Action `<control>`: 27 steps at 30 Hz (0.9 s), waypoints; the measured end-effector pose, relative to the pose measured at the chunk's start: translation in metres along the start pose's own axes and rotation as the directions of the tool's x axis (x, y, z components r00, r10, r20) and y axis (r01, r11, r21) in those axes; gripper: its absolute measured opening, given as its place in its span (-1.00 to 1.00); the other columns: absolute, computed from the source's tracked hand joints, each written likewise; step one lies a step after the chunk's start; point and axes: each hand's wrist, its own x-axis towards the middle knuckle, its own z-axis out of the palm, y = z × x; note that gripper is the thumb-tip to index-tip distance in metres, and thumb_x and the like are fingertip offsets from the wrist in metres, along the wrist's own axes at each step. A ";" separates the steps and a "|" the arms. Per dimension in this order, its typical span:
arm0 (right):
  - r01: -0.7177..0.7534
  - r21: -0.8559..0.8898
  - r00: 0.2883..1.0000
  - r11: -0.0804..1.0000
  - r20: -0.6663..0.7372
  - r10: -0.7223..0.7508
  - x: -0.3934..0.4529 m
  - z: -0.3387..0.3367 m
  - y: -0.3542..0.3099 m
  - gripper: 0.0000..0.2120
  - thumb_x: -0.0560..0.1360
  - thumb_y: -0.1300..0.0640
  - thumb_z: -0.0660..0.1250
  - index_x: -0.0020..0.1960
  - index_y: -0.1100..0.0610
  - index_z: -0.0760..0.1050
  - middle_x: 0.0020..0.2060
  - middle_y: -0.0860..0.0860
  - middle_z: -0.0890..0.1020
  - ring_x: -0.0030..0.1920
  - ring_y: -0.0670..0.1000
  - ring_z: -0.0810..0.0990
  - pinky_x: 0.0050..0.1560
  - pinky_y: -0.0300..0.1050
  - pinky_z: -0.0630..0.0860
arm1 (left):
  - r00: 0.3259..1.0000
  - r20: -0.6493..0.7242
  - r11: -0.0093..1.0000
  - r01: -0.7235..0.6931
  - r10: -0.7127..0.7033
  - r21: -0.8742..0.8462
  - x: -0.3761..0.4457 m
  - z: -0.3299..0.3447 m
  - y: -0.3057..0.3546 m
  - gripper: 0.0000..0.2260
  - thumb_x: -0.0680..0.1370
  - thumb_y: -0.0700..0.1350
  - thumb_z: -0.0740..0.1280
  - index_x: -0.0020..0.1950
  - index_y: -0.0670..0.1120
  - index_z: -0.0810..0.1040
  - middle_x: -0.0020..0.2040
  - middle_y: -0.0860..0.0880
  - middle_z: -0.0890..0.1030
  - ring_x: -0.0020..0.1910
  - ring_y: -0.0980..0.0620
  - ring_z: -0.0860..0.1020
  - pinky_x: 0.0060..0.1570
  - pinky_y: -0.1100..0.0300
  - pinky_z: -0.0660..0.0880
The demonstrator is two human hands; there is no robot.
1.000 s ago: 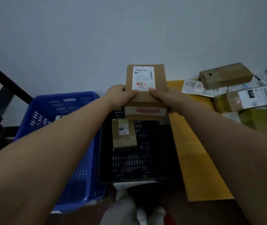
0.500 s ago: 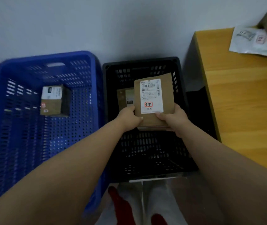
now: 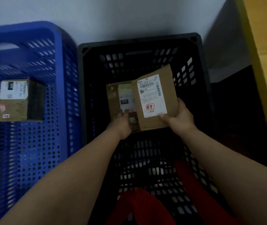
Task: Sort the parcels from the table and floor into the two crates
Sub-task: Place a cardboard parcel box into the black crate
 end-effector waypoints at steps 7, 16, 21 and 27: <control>0.051 -0.004 0.997 0.999 -0.062 -0.052 0.015 0.007 0.013 -0.23 0.41 0.13 0.51 0.51 -0.01 0.22 0.23 -0.02 0.55 0.21 -0.01 0.53 0.26 -0.07 0.47 | 0.978 0.180 0.963 0.052 -0.102 0.266 0.032 0.012 -0.016 -0.24 0.63 0.01 0.21 0.56 0.04 -0.32 0.54 -0.09 -0.38 0.53 -0.20 -0.28 0.49 -0.20 -0.07; 0.005 -0.029 0.992 1.000 -0.130 -0.009 0.024 0.015 0.012 -0.17 0.39 0.09 0.53 0.53 0.00 0.16 0.31 0.05 0.49 0.30 0.08 0.47 0.32 0.10 0.44 | 0.939 0.198 0.891 0.180 -0.282 0.416 0.028 0.010 -0.010 -0.12 0.59 0.09 0.27 0.53 -0.03 -0.41 0.51 -0.17 -0.42 0.53 -0.26 -0.25 0.51 -0.12 -0.14; -0.082 -0.120 0.982 0.989 -0.181 0.060 0.034 0.028 0.012 -0.12 0.34 0.02 0.57 0.52 0.03 0.18 0.36 0.14 0.39 0.34 0.21 0.38 0.30 0.20 0.43 | 0.943 0.213 0.928 0.176 -0.254 0.327 0.030 0.007 -0.013 -0.17 0.60 0.09 0.25 0.55 -0.01 -0.36 0.53 -0.15 -0.39 0.54 -0.26 -0.23 0.52 -0.12 -0.12; -0.103 -0.066 0.981 0.993 -0.173 0.090 0.035 0.025 0.014 -0.16 0.33 0.04 0.58 0.47 0.09 0.21 0.31 0.11 0.49 0.29 0.15 0.47 0.26 0.08 0.47 | 0.986 -0.160 0.918 -0.107 0.049 -0.381 0.022 -0.001 -0.007 -0.44 0.63 -0.07 0.24 0.58 -0.08 0.10 0.54 -0.09 0.20 0.45 0.02 0.25 0.32 0.41 0.17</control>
